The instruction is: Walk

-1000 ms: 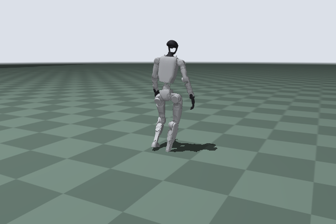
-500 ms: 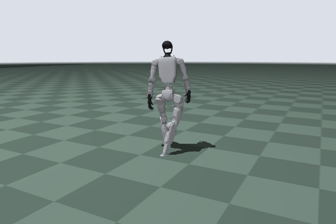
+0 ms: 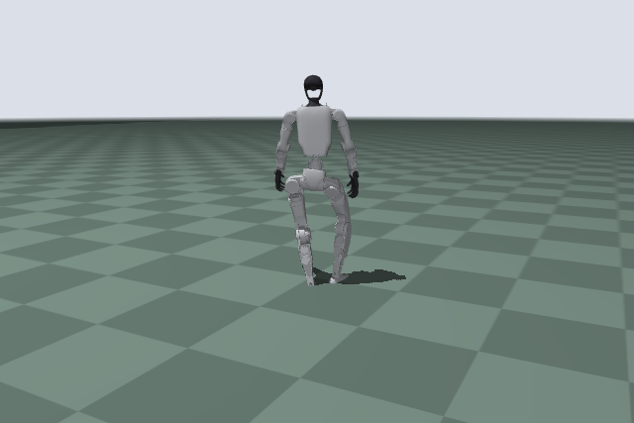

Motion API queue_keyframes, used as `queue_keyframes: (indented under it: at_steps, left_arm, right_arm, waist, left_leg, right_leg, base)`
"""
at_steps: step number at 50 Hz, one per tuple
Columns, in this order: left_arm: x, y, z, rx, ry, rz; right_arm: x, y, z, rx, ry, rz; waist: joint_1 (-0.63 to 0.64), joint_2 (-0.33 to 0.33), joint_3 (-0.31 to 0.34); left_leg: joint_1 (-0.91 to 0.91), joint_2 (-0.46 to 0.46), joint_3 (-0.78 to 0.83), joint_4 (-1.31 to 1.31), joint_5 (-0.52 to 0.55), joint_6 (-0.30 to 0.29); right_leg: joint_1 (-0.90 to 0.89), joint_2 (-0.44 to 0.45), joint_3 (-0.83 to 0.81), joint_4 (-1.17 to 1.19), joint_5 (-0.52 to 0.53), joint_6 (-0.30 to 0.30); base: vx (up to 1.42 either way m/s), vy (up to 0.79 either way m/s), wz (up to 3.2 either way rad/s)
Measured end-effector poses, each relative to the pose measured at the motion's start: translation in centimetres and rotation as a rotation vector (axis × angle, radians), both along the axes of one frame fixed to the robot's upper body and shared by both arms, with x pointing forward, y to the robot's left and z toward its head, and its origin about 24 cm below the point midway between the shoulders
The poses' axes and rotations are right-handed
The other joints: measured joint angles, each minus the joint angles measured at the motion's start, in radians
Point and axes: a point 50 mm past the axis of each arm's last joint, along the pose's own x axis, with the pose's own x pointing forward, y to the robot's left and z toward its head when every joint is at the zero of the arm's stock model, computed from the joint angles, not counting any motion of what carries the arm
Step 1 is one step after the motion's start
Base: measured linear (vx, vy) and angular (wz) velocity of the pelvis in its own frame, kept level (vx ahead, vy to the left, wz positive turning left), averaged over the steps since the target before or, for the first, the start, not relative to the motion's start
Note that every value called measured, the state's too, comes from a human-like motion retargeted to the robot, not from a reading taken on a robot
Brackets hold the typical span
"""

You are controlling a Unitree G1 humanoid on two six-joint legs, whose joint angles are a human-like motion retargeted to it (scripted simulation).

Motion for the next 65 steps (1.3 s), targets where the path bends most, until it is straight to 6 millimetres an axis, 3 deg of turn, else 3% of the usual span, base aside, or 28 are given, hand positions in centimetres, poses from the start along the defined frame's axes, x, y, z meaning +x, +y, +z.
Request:
queue_keyframes:
  at_steps: [4, 9, 17, 21, 23, 25, 28, 30, 32, 36, 38, 40, 42, 46, 52, 55, 60, 62, 65]
  left_arm:
    - [0.7, 0.0, 0.7, 0.024, -0.042, -0.028]
    - [-0.3, 0.3, 0.1, 0.045, -0.007, -0.054]
    - [-5.2, 0.9, -3.0, 0.016, 0.203, -0.057]
    - [-8.0, 0.8, -4.4, -0.022, 0.313, -0.058]
    - [-8.4, 0.5, -4.7, -0.046, 0.335, -0.070]
    - [-8.9, 0.1, -5.0, -0.056, 0.350, -0.086]
    - [-8.6, -0.7, -5.0, -0.060, 0.338, -0.117]
    - [-7.5, -1.4, -4.7, -0.063, 0.309, -0.139]
    - [-7.6, -1.8, -4.8, -0.066, 0.304, -0.145]
    - [-7.6, -2.6, -4.9, -0.074, 0.291, -0.151]
    - [-7.9, -2.8, -5.1, -0.077, 0.300, -0.148]
    - [-8.7, -2.9, -5.5, -0.081, 0.324, -0.143]
    - [-9.1, -3.0, -5.7, -0.089, 0.346, -0.138]
    - [-10.4, -2.8, -6.2, -0.098, 0.398, -0.114]
    - [-11.2, -1.8, -6.4, -0.113, 0.437, -0.040]
    - [-10.8, -1.3, -6.2, -0.110, 0.427, -0.017]
    - [-8.8, -1.3, -5.5, -0.085, 0.368, -0.031]
    - [-7.5, -1.5, -5.0, -0.062, 0.329, -0.043]
    - [-5.6, -1.8, -4.2, -0.029, 0.273, -0.058]
  right_arm:
    - [-1.5, 0.1, -0.7, 0.007, 0.054, -0.012]
    - [-2.3, 0.5, -1.1, 0.018, 0.082, -0.006]
    - [-2.4, 0.0, -1.0, 0.004, 0.085, 0.033]
    - [-2.0, -0.6, -0.6, -0.026, 0.078, 0.077]
    - [-1.1, -1.5, -0.1, -0.051, 0.060, 0.094]
    - [-0.7, -2.0, 0.2, -0.069, 0.049, 0.102]
    - [0.2, -3.0, 0.9, -0.103, 0.025, 0.095]
    - [1.5, -4.1, 1.8, -0.126, -0.005, 0.075]
    - [1.9, -4.2, 2.0, -0.133, -0.016, 0.067]
    - [3.3, -4.8, 2.9, -0.141, -0.061, 0.043]
    - [3.9, -4.6, 3.2, -0.136, -0.082, 0.043]
    - [4.2, -4.0, 3.2, -0.123, -0.092, 0.052]
    - [4.7, -3.6, 3.4, -0.119, -0.105, 0.073]
    - [4.7, -2.2, 3.0, -0.094, -0.102, 0.109]
    - [3.1, -0.3, 1.5, -0.055, -0.040, 0.143]
    - [1.9, 0.2, 0.7, -0.044, 0.002, 0.145]
    - [0.7, 0.1, 0.2, -0.047, 0.034, 0.125]
    - [0.8, 0.0, 0.2, -0.050, 0.029, 0.116]
    - [1.1, 0.3, 0.3, -0.049, 0.014, 0.109]
  waist:
    - [0.015, 0.042, -0.011]
    - [0.030, 0.051, -0.032]
    - [0.057, 0.115, -0.086]
    - [0.078, 0.179, -0.088]
    - [0.104, 0.269, -0.087]
    - [0.131, 0.308, -0.086]
    - [0.164, 0.327, -0.089]
    - [0.180, 0.322, -0.105]
    - [0.201, 0.331, -0.110]
    - [0.204, 0.303, -0.122]
    - [0.189, 0.280, -0.135]
    - [0.191, 0.292, -0.145]
    - [0.157, 0.252, -0.177]
    - [0.148, 0.250, -0.218]
    - [0.134, 0.194, -0.266]
    - [0.118, 0.159, -0.266]
    - [0.044, 0.047, -0.206]
    - [0.003, -0.017, -0.178]
    - [-0.057, -0.088, -0.145]
  left_leg:
    - [0.021, 0.032, -0.047, 0.023, -0.045, -0.004]
    - [0.022, 0.027, -0.093, 0.116, -0.114, -0.008]
    - [0.001, 0.120, -0.141, 0.400, -0.201, -0.056]
    - [-0.066, 0.233, -0.138, 0.680, -0.132, -0.147]
    - [-0.146, 0.381, -0.129, 0.883, -0.042, -0.211]
    - [-0.217, 0.483, -0.097, 1.040, 0.036, -0.231]
    - [-0.346, 0.590, -0.046, 1.189, 0.036, -0.192]
    - [-0.453, 0.619, -0.014, 1.204, 0.005, -0.155]
    - [-0.515, 0.656, 0.024, 1.171, -0.056, -0.131]
    - [-0.593, 0.617, 0.141, 0.917, -0.110, -0.114]
    - [-0.604, 0.570, 0.208, 0.729, -0.084, -0.123]
    - [-0.641, 0.586, 0.245, 0.632, -0.068, -0.147]
    - [-0.597, 0.494, 0.330, 0.371, 0.017, -0.152]
    - [-0.610, 0.514, 0.404, 0.298, 0.049, -0.167]
    - [-0.538, 0.476, 0.433, 0.236, 0.061, -0.125]
    - [-0.483, 0.428, 0.402, 0.206, 0.049, -0.110]
    - [-0.357, 0.231, 0.351, 0.131, 0.036, -0.077]
    - [-0.309, 0.126, 0.319, 0.075, 0.057, -0.062]
    - [-0.236, 0.006, 0.243, -0.023, 0.107, -0.056]
  right_leg:
    - [-0.062, 0.105, 0.025, -0.243, 0.090, 0.059]
    - [-0.138, 0.156, 0.084, -0.371, 0.156, 0.115]
    - [-0.098, 0.237, 0.079, -0.328, 0.248, 0.072]
    - [-0.036, 0.305, 0.028, -0.281, 0.198, 0.009]
    - [0.058, 0.418, -0.036, -0.411, 0.229, -0.035]
    - [0.092, 0.463, -0.065, -0.420, 0.213, -0.064]
    - [0.127, 0.484, -0.098, -0.429, 0.173, -0.083]
    - [0.203, 0.510, -0.113, -0.600, 0.213, -0.084]
    - [0.227, 0.520, -0.135, -0.608, 0.196, -0.080]
    - [0.325, 0.511, -0.168, -0.766, 0.211, -0.064]
    - [0.374, 0.501, -0.192, -0.865, 0.235, -0.055]
    - [0.393, 0.518, -0.224, -0.880, 0.238, -0.047]
    - [0.413, 0.494, -0.254, -0.958, 0.251, -0.047]
    - [0.431, 0.514, -0.304, -0.954, 0.233, -0.049]
    - [0.433, 0.468, -0.333, -0.810, 0.179, -0.049]
    - [0.393, 0.386, -0.323, -0.567, 0.158, -0.037]
    - [0.204, 0.091, -0.201, 0.122, 0.148, -0.005]
    - [0.126, -0.019, -0.121, 0.289, 0.122, -0.003]
    - [0.021, -0.103, -0.012, 0.382, 0.052, -0.001]
  base:
    - [0.38, -0.07, 0.42]
    - [0.37, -0.11, 0.49]
    - [0.45, -0.13, 0.50]
    - [0.42, -0.16, 0.43]
    - [0.36, -0.17, 0.27]
    - [0.33, -0.17, 0.35]
    - [0.32, -0.18, 0.60]
    - [0.33, -0.18, 0.69]
    - [0.31, -0.14, 0.61]
    - [0.33, -0.10, 0.78]
    - [0.32, -0.05, 1.02]
    - [0.26, -0.01, 0.84]
    - [0.30, 0.01, 1.17]
    - [0.28, 0.05, 0.76]
    - [0.34, 0.08, 0.66]
    - [0.35, 0.11, 1.00]
    - [0.28, 0.09, 1.66]
    - [0.22, 0.02, 2.02]
    - [0.20, -0.06, 2.08]
